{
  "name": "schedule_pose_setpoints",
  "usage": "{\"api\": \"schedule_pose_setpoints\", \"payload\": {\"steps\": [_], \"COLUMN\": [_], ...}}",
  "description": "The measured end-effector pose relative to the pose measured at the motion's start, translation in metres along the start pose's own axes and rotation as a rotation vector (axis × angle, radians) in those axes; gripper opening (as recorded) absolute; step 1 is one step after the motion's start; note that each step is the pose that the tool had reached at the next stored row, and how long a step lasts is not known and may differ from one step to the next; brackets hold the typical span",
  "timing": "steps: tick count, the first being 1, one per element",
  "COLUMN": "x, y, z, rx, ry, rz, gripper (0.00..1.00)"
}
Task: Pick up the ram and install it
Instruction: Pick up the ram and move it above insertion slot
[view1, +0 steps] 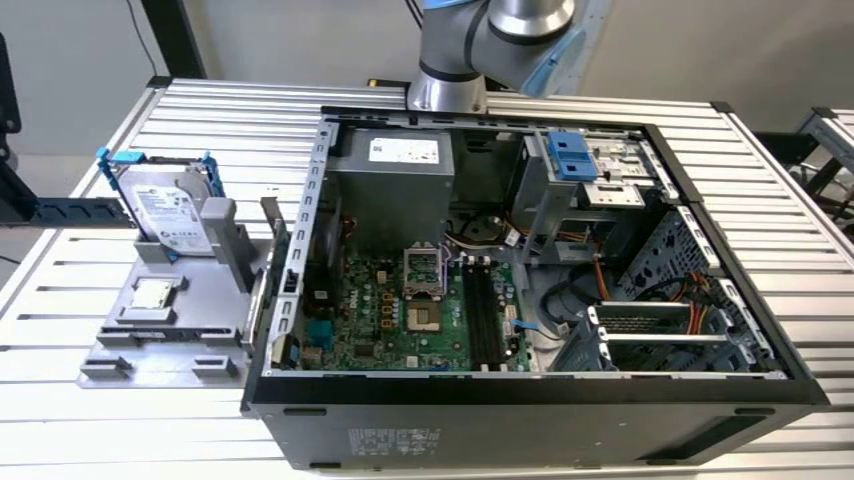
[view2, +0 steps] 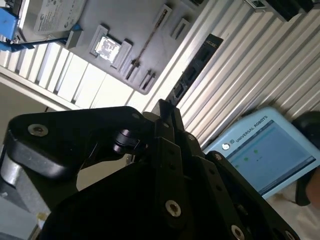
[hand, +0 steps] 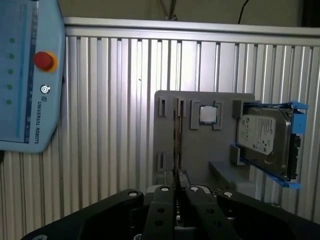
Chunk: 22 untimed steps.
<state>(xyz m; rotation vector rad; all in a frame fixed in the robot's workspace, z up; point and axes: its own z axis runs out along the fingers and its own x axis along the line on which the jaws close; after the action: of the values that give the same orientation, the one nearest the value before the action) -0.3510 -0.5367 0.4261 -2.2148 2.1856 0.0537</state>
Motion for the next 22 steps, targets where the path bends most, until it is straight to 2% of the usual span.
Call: {"api": "schedule_pose_setpoints", "payload": {"steps": [7,9,12,15,18,22], "x": [-0.0001,0.0000,0.0001,0.0002,0.0005,0.0007], "y": [-0.0009,-0.0025,-0.0082,-0.0178,-0.0311,-0.0490], "z": [-0.0006,0.0002,0.0008,0.0014,0.0018,0.0021], "rx": [-0.0013,-0.0009,-0.0007,-0.0006,-0.0005,-0.0006], "ry": [0.0005,-0.0033,-0.0093,-0.0158,-0.0204,-0.0225], "rz": [0.001,0.006,0.009,0.009,0.009,0.009], "gripper": [0.00,0.00,0.00,0.00,0.00,0.00]}}
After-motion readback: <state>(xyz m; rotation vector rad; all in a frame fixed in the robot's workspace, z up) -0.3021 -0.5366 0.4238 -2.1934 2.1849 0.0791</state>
